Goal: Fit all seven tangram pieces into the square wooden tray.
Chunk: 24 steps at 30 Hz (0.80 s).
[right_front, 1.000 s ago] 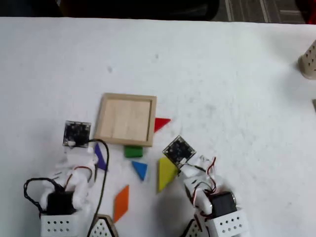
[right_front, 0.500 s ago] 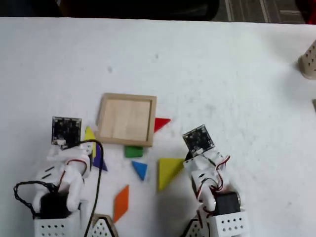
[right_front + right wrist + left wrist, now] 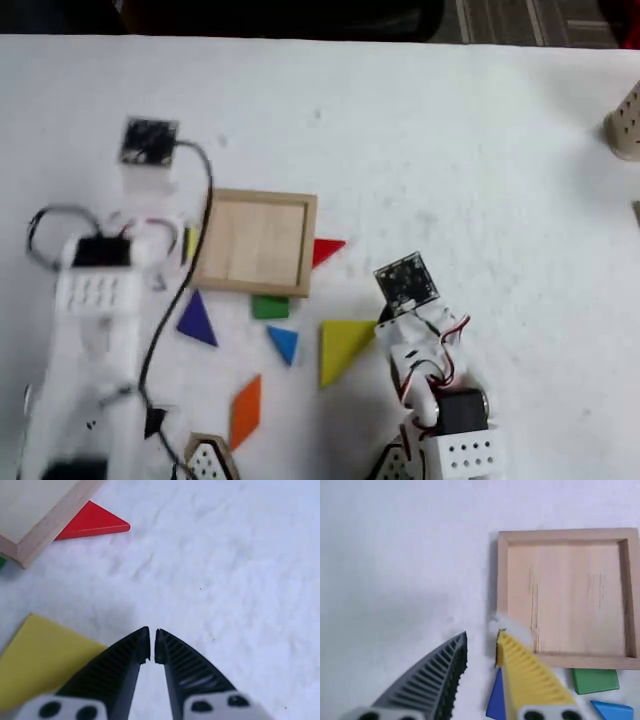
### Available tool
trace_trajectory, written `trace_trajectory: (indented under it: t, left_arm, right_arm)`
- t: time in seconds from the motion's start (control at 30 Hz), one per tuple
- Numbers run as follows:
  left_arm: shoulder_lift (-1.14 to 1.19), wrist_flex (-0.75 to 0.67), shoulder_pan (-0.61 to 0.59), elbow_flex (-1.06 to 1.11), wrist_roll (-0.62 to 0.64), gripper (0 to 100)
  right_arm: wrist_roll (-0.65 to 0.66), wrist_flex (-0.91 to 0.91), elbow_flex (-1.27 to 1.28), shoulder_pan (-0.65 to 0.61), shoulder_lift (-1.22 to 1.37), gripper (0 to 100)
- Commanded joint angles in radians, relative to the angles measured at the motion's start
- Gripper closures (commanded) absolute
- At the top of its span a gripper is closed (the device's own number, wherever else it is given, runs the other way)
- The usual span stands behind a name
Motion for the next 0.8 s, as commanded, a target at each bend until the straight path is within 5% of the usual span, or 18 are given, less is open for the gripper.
trace_trajectory:
  t: [0.0, 0.4, 0.77]
  left_arm:
    - [0.237, 0.006, 0.065, -0.164, -0.012, 87]
    - [0.823, 0.011, 0.07, -0.548, -0.006, 87]
    - [0.947, 0.014, -0.165, -0.628, -0.015, 87]
  right_arm:
    - [-0.003, -0.042, 0.0, 0.005, -0.012, 97.0]
    - [-0.003, -0.042, 0.005, 0.005, -0.012, 97.0]
    - [-0.003, -0.042, 0.005, 0.004, -0.012, 97.0]
